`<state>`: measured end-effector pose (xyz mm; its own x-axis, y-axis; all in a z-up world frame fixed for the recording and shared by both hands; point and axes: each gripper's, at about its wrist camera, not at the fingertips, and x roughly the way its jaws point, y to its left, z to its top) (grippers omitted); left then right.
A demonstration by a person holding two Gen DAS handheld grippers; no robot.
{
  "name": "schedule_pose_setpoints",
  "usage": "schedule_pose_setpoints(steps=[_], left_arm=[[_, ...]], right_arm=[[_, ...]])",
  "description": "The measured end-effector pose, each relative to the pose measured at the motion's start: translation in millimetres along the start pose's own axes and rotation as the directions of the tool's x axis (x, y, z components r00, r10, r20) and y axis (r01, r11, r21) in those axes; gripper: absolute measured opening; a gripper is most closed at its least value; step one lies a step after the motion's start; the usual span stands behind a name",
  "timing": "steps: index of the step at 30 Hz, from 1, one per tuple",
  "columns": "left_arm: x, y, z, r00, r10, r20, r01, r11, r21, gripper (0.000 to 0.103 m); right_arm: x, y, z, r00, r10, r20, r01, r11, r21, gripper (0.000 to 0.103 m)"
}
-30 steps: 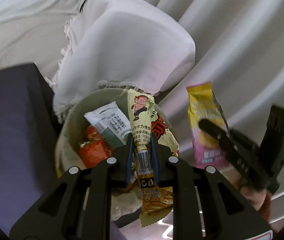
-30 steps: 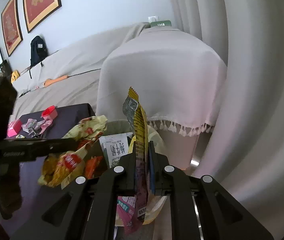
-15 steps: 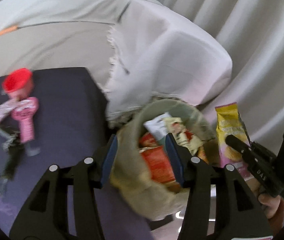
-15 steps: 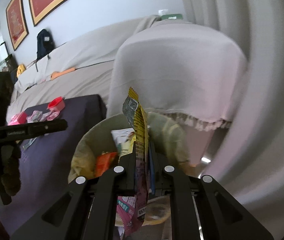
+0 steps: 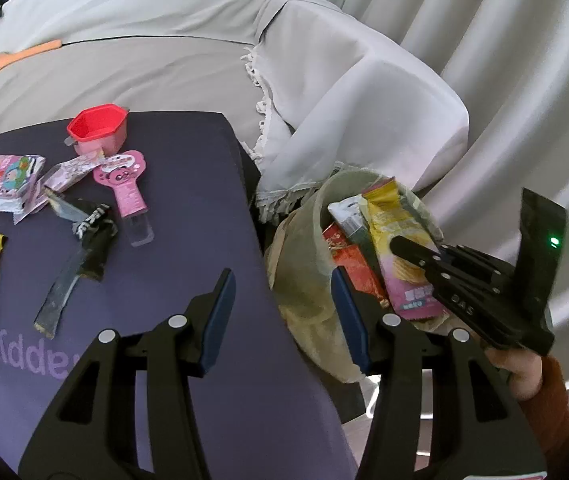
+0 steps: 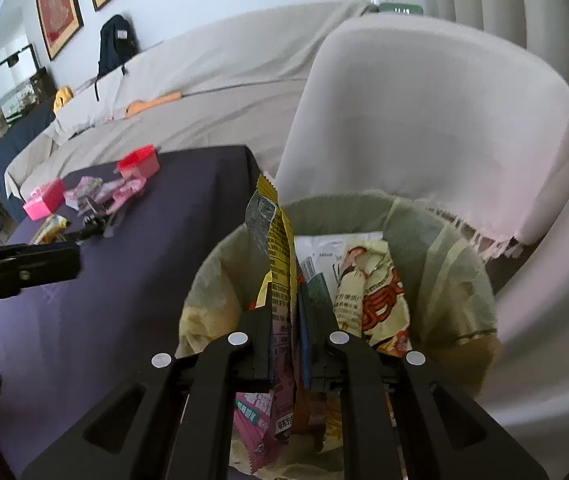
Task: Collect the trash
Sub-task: 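Carry both wrappers over the bin and open both tools to drop them, then move both tools back over the table toward the yellow wrapper and lollipop card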
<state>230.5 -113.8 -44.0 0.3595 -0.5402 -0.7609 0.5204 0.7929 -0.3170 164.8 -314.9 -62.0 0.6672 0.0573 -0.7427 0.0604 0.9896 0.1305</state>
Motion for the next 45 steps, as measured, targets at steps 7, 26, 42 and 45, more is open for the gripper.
schedule_pose_setpoints(steps=[7, 26, 42, 45], left_arm=[[-4.7, 13.4, -10.4, 1.0, 0.006, -0.004, -0.006, 1.0, -0.017, 0.047], [-31.9, 42.7, -19.2, 0.995, 0.083, 0.06, -0.082, 0.997, -0.014, 0.048], [-117.9, 188.8, -49.2, 0.936, 0.326, 0.135, -0.29, 0.928, -0.233, 0.048], [-130.7, 219.5, -59.6, 0.922, 0.367, 0.126, -0.324, 0.907, -0.268, 0.048]], right_arm=[[30.8, -12.6, -16.5, 0.993, -0.024, -0.113, 0.028, 0.999, 0.031, 0.011], [-21.4, 7.1, -0.4, 0.985, -0.173, 0.002, 0.173, 0.984, -0.039, 0.045], [-25.6, 154.0, 21.2, 0.999, -0.018, 0.032, 0.024, 0.978, -0.205, 0.045], [-14.0, 189.0, 21.6, 1.0, 0.0, 0.013, 0.003, 0.964, -0.266, 0.045]])
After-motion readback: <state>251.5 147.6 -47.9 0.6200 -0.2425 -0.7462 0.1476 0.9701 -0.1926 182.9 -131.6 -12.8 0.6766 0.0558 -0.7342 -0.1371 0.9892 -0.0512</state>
